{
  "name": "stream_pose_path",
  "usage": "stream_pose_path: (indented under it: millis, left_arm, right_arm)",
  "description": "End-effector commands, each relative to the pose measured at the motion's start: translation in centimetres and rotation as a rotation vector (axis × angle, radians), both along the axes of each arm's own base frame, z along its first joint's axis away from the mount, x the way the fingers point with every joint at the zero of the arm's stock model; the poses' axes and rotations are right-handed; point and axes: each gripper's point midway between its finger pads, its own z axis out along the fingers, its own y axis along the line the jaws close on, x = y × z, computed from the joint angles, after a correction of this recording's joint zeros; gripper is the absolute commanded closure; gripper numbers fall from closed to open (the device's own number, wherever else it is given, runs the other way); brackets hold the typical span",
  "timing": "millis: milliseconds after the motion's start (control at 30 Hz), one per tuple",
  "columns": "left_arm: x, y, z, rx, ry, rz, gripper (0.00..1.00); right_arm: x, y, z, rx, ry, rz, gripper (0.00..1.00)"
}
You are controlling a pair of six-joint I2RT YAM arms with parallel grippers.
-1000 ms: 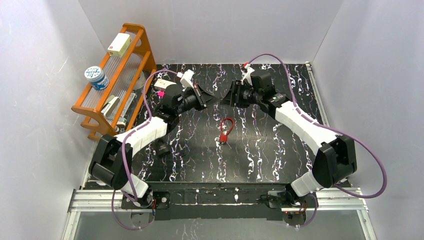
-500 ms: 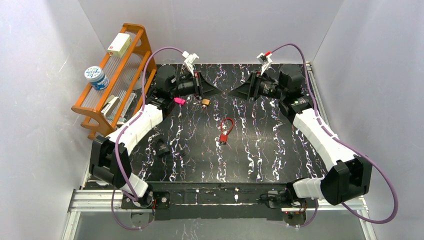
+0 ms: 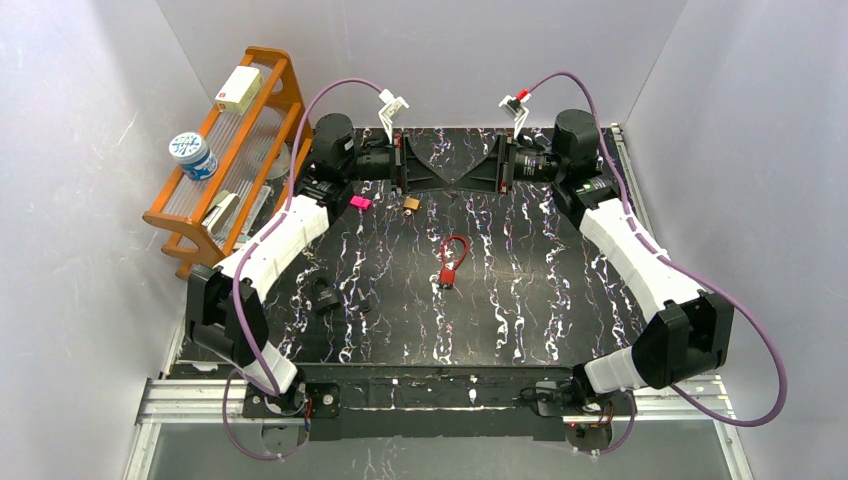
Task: Unlock with the key
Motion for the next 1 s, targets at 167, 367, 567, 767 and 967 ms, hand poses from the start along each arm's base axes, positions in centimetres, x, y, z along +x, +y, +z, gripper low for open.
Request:
stream_pose_path:
  millis: [167,367,567,767,967]
  left_arm:
    - [-0.9,0.2,1.8,-0.025,-0.04,-0.06,1.0]
    - [-0.8,0.1,2.0,-0.031,-0.051,-0.054,1.0]
    - [0.5,0.1,2.6,-0.055,-0.041,0.038,0.66]
    - [3.3,1.2,4.8,-0.175,0.005,0.308,0.36]
    - [5.1,3.6,7.5,-0.324,0.06,0.531,0.32]
  right_arm:
    - [-1.4,0.3,2.0,0.039,-0.07,0.086,0.87]
    - [-1.0,0.4,1.6,0.036,-0.067,0.066,0.99]
    - [0.0,0.3,1.8,0.064,-0.065,-0.018,0.99]
    - [0.4,0.1,2.8,0.136,-0.078,-0.085,0.99]
    - [1.3,0.0,4.2,0.171,-0.089,-0.142,0.99]
